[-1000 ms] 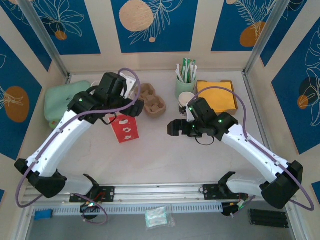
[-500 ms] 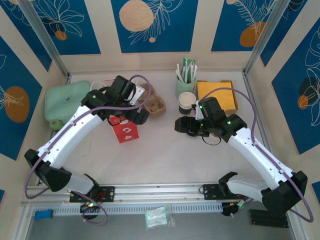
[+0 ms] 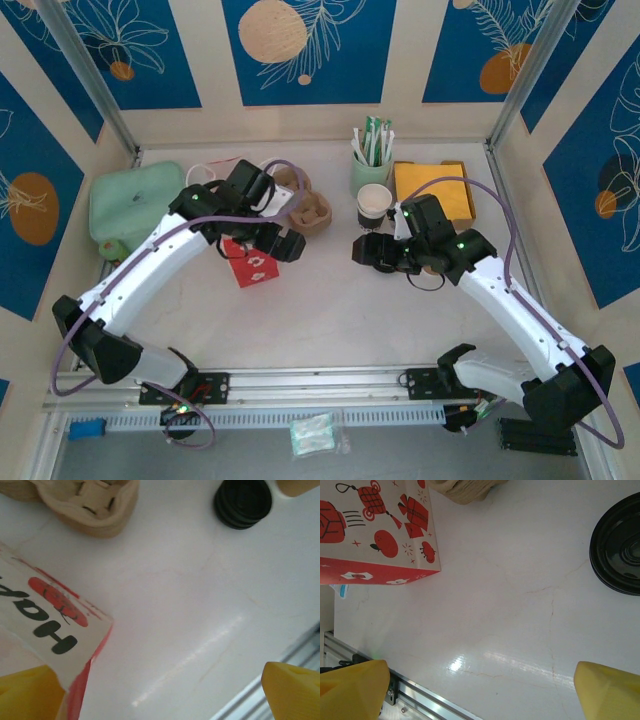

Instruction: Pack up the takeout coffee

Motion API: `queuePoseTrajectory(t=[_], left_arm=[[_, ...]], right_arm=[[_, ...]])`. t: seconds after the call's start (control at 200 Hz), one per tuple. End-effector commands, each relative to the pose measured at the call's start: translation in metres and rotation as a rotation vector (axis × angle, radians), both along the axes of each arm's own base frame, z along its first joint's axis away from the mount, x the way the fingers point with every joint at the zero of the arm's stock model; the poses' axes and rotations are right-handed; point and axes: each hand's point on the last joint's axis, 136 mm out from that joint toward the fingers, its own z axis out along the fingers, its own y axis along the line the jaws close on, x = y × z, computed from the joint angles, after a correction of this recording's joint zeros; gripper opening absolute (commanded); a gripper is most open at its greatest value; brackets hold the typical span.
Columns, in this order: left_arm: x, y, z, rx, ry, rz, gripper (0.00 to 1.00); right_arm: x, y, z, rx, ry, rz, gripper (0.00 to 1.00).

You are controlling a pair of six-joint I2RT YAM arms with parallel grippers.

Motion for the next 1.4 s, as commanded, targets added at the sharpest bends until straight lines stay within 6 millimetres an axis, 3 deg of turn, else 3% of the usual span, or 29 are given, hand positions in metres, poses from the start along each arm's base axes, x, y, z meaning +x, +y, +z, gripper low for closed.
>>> queuePoseTrajectory(t=[0.0,0.255,0.4,0.67,0.81,0.915,1.025,1.21,1.395], left_arm=[[-0.023,-0.016,0.016,-0.149,0.067,-0.021,1.0],[-0.048,-0.033,0.035,-0.289,0.092,-0.053,0.99],[-0.052,-0.031,0.048,-0.317,0.066,-0.057,0.99],[-0.043,-0.002,0.087,-0.273,-0.113,0.015,0.99],[-0.034,0.025,0.111,-0.248,-0.25,0.121,1.0],[-0.027,0.049,0.121,-0.209,-0.336,0.214,1.0],[-0.027,0.06,0.126,-0.226,-0.378,0.264,0.99],[-0.027,0.056,0.127,-0.293,-0.379,0.284,1.0],[-0.025,0.041,0.122,-0.357,-0.344,0.269,0.99]], right_arm=[[-0.007,0.002,0.003,0.025,0.004,0.025,0.95],[-0.003,0.009,0.012,0.053,-0.001,0.034,0.95],[-0.001,0.014,0.014,0.054,0.003,0.044,0.94],[0.005,0.026,0.008,0.047,0.024,0.051,0.92],[0.014,0.034,0.007,0.055,0.029,0.044,0.9],[0.024,0.039,0.005,0.063,0.033,0.025,0.88],[0.038,0.048,0.0,0.08,0.038,-0.001,0.85],[0.067,0.064,-0.017,0.102,0.075,-0.056,0.75],[0.099,0.077,-0.038,0.09,0.094,-0.134,0.56]])
